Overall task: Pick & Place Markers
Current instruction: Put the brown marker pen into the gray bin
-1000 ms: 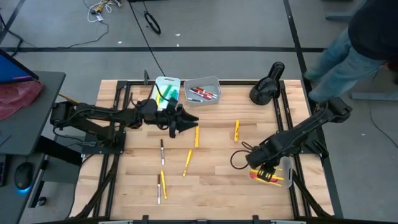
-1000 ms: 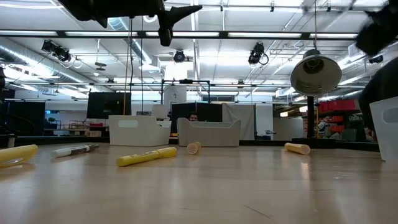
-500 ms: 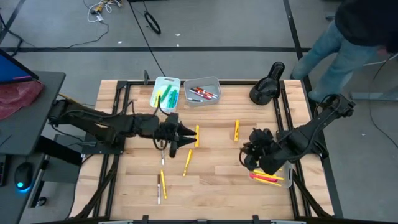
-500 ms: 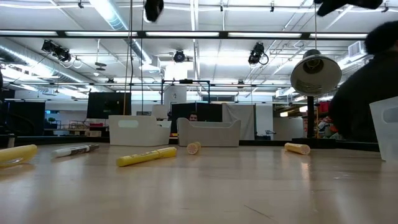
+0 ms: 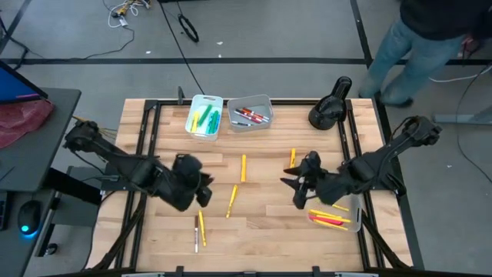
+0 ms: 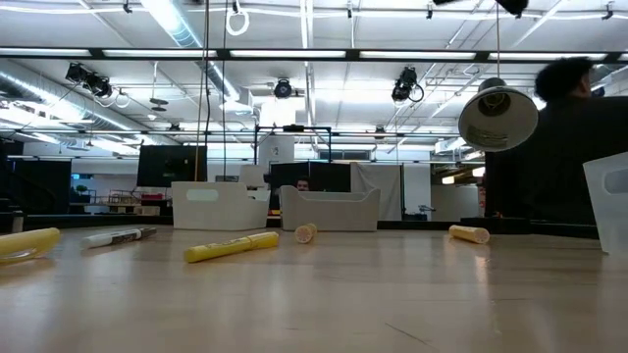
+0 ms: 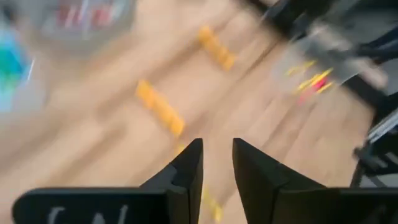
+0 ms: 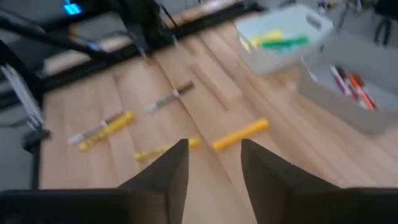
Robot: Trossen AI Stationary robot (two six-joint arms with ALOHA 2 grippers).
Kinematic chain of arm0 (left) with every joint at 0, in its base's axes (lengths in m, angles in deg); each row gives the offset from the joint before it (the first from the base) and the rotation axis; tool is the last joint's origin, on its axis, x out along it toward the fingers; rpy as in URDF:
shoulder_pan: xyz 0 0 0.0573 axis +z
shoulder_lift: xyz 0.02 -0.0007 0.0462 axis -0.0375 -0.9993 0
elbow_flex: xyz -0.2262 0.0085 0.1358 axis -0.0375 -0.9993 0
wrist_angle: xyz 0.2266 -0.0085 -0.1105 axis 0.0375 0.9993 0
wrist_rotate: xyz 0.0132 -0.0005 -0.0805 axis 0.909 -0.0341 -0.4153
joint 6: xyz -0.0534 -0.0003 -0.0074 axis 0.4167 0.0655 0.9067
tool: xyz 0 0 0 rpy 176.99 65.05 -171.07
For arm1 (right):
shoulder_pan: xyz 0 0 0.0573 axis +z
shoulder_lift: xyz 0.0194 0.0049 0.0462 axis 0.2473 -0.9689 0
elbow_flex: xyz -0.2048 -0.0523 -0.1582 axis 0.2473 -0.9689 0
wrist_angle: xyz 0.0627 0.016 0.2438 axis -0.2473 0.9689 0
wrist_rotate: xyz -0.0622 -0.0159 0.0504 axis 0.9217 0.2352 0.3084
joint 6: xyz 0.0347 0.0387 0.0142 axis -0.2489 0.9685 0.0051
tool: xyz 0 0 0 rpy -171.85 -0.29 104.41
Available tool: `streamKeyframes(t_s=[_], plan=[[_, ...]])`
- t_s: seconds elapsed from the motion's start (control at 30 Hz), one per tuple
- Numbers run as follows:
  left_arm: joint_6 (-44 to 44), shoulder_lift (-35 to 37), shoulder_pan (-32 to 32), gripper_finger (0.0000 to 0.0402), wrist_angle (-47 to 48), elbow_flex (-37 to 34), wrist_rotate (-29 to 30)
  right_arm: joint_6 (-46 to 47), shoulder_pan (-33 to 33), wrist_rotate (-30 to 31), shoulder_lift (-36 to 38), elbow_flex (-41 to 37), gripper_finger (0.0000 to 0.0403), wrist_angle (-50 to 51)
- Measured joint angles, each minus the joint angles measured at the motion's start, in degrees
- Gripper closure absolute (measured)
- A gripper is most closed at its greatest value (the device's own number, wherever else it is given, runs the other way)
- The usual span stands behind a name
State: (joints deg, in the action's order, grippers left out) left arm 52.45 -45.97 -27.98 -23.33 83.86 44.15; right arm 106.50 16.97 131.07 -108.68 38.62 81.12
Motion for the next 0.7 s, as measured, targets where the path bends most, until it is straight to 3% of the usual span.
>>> streamKeyframes(t_s=[0.17, 0.33, 0.57, 0.7], plan=[[27.2, 0.0, -4.1, 0.0326, 11.2, -6.4, -6.9, -5.2, -2.1, 0.2, 2.5, 0.0, 0.0225, -4.1], [47.3, 0.0, -5.0, 0.0290, 8.1, -18.2, -12.4, -6.0, -2.8, -0.1, 4.3, 0.0, 0.0199, -4.9], [50.7, -0.1, 0.3, 0.0167, -11.7, -33.5, -15.5, -8.2, -2.8, -0.4, 4.9, 0.0, 0.0186, -4.9], [50.6, -0.1, 3.8, 0.0145, -17.3, -38.7, -15.9, -9.9, -2.8, -1.2, 4.9, 0.0, 0.0187, -4.9]])
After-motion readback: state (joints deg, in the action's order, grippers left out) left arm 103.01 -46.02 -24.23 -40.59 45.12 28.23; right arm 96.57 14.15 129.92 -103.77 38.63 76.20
